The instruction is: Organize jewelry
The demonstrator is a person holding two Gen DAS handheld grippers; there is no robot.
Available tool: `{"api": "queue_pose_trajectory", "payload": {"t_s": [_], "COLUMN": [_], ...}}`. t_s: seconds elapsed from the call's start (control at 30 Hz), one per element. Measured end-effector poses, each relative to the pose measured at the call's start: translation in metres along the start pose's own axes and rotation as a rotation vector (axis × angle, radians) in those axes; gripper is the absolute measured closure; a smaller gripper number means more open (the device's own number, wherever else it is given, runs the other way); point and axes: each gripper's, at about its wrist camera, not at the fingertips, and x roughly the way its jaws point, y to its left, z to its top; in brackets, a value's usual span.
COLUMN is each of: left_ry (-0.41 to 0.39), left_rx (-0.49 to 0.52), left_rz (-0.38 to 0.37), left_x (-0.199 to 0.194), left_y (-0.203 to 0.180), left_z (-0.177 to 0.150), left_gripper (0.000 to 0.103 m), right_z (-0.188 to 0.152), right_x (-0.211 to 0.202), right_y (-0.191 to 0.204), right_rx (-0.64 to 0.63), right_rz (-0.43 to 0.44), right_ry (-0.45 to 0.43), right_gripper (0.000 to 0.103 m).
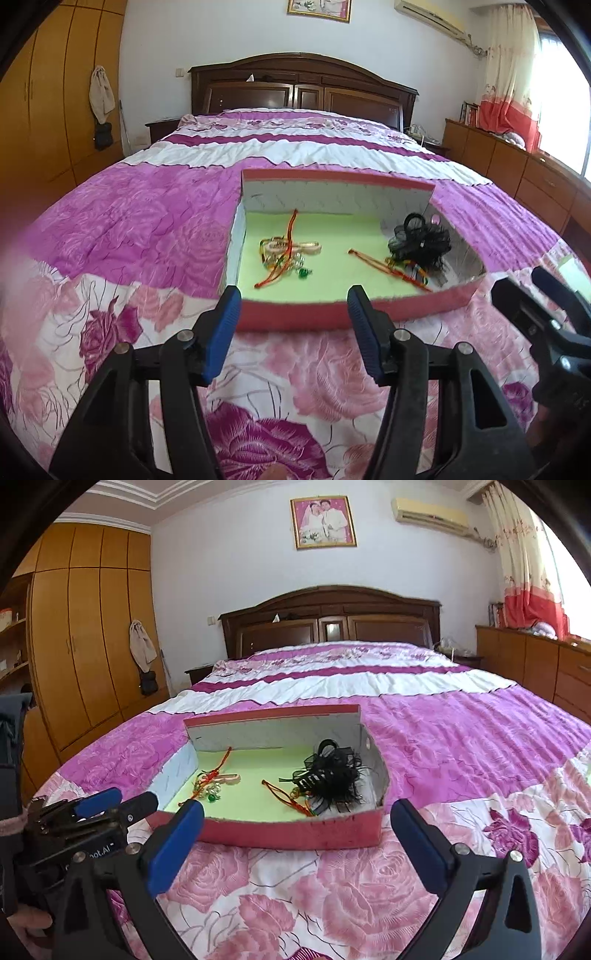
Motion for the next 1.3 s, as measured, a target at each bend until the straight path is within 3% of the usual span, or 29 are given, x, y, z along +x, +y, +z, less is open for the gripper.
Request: {"api": "queue_pose_trajectory", "payload": {"t_s": [0.17,1.3], "left_ry": [0.004,-0.001], "left_rx": [-0.005,-0.011], "left_rz": [0.005,0.015], "left_x": [0.001,-0.002], "left_y": [0.000,0.000], "left_z": [-0.006,-0.009], "left_gripper": [0.050,0.050], "right_z": [-0.009,-0.018], "right_x": [-0.007,-0.007], "right_y": [-0.005,-0.004], "right_rx": [0.020,0.015], "right_rz": [-0.028,-0.032], "right_ry": [-0.037,-0.012], "right_gripper": [0.000,0.000]}}
